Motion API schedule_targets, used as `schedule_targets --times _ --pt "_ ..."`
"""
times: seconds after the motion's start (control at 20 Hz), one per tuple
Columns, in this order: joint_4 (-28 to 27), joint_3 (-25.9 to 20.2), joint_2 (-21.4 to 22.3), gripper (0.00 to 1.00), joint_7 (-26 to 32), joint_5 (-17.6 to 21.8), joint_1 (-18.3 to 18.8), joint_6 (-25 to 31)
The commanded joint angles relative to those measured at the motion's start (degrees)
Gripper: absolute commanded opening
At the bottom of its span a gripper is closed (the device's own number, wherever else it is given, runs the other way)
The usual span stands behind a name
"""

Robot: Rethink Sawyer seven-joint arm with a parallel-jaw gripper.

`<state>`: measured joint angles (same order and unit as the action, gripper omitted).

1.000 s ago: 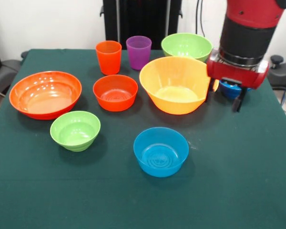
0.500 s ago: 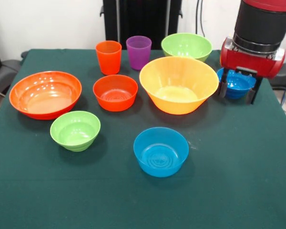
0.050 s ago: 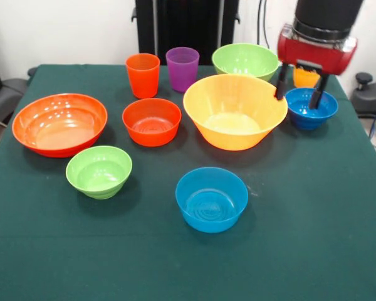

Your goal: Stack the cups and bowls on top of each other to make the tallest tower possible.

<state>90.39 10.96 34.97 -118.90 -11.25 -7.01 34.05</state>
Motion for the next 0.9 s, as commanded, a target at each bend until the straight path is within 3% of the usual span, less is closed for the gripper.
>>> schedule_targets --times 0.05,0.25,0.5,0.9 --pt "17.4 -6.8 2.9 1.0 -5.8 0.5 1.2 -8.4" --pt "18.0 -8.2 1.4 1.0 -6.3 0.0 1.3 -10.9" --pt "18.9 -6.4 0.8 1.0 -7.5 1.1 -0.9 -13.5" --pt "25.4 -9.9 1.0 1.0 -7.4 0.6 1.0 -19.1"
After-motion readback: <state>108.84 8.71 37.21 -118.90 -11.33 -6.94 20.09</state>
